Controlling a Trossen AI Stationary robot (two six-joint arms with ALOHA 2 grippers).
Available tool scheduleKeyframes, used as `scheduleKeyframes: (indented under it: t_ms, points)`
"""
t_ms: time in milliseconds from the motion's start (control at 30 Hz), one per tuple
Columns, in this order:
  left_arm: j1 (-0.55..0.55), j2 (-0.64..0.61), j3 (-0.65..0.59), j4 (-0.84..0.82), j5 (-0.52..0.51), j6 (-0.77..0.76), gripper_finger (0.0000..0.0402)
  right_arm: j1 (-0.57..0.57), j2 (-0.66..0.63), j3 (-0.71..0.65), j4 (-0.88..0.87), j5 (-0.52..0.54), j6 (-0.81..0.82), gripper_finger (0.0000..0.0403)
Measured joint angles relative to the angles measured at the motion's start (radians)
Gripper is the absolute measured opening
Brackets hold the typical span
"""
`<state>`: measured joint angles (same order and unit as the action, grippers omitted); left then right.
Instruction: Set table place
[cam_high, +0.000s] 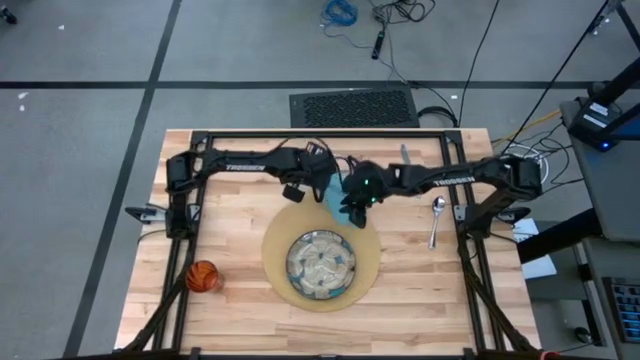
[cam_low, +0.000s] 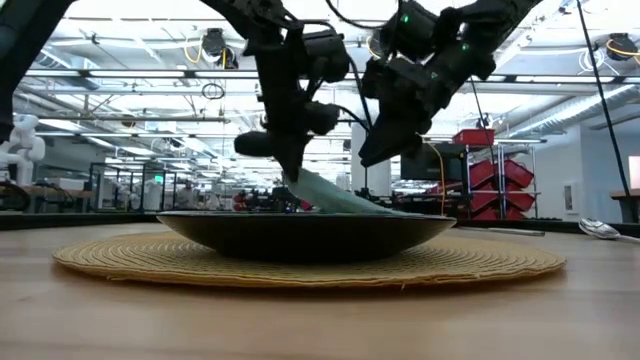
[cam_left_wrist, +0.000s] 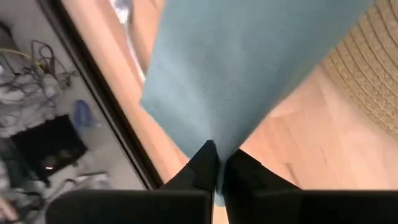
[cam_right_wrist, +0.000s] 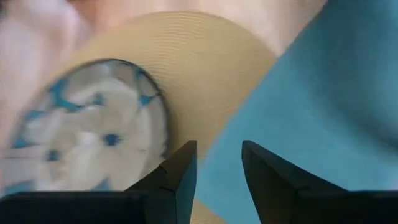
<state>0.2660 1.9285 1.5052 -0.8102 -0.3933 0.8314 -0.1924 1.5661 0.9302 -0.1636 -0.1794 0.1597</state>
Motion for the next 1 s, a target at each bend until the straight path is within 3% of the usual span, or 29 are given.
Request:
scheduleKeyframes:
  t_ms: [200,633,833,1000]
  points:
    - [0.037,-0.001,0.008,-0.034,0.062,-0.035,0.0,0.105,0.011,0.0,-0.007,0.289,0.013,0.0118]
    - [0.129,-0.001,0.008,-0.074,0.271,-0.08,0.0,0.28,0.084,0.0,0.106,0.484,0.001,0.0118]
    - [0.196,-0.001,0.037,-0.114,0.439,-0.12,0.0,0.305,0.127,0.0,0.095,0.582,0.037,0.0118]
    - [0.239,-0.001,0.053,-0.122,0.476,-0.139,0.0,0.309,0.181,0.0,0.166,0.593,0.055,0.0118]
